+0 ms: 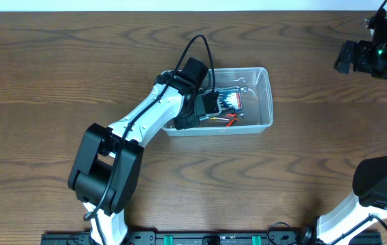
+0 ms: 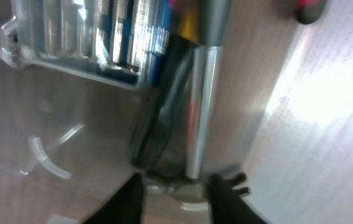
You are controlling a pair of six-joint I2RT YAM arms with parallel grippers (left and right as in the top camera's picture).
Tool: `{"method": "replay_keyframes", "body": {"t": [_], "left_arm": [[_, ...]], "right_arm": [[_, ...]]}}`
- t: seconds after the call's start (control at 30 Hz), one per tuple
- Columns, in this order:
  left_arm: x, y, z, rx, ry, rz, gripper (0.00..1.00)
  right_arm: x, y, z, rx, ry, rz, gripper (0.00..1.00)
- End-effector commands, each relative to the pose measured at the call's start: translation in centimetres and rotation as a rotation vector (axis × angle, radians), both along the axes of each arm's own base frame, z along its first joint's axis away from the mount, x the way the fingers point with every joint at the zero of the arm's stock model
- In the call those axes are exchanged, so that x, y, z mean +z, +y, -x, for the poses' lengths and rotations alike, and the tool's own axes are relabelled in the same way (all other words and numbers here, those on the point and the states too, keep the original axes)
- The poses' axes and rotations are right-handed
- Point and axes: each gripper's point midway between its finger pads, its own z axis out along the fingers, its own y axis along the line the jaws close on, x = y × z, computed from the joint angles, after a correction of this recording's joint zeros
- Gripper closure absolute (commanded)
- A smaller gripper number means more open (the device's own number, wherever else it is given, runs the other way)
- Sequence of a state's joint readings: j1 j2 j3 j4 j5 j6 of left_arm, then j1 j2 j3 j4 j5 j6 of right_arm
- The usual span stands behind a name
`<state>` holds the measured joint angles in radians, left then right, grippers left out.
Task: Pack container
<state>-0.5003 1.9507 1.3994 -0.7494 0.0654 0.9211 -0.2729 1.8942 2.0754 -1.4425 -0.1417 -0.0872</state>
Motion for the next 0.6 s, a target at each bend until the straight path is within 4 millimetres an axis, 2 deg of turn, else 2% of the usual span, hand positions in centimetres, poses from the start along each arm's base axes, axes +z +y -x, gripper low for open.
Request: {"method": "replay_keyframes", "body": {"t": [0.0,0.03,0.07,0.1,0.2,0.3,0.43,0.5,0.57], "left_arm": [[0.1,-0.2,-0.6,0.002,-0.021,0.004,0.51],[0.1,-0.3,-0.7,0.003,-0.023,0.006,0.43],[0.1,-0.3,-0.7,0.006,-0.023,0.007,0.18],[0.2,-0.3,-0.7,0.019,-0.024,0.011,0.02],[1.1,-0.5,-1.2,0.079,-0.042,0.035,0.02],[3.8,-1.0,-2.5,0.187,-0.095,0.097,0.02],[10.1,-0.9,-5.2,0.405,-0.2,0.242,0.02],[13.6,-0.1,-6.1,0.509,-0.251,0.321,0.02],[16.8,1.1,-6.5,0.615,-0.291,0.394,0.02]], "right_arm": [[-0.2,-0.2,0.0,-0.002,0.005,0.003,0.01],[-0.2,-0.2,0.1,-0.002,0.007,0.002,0.01],[-0.2,-0.2,0.1,-0.002,0.009,0.001,0.01],[-0.2,-0.1,0.1,-0.001,0.01,-0.002,0.01],[0.0,0.5,-0.2,0.011,-0.01,-0.039,0.01],[0.3,1.0,-1.1,0.026,-0.052,-0.066,0.01],[1.2,1.5,-2.1,0.026,-0.094,-0.022,0.01],[2.0,1.9,-2.9,0.039,-0.123,0.062,0.01],[3.4,3.2,-4.5,0.071,-0.197,0.135,0.01]]}}
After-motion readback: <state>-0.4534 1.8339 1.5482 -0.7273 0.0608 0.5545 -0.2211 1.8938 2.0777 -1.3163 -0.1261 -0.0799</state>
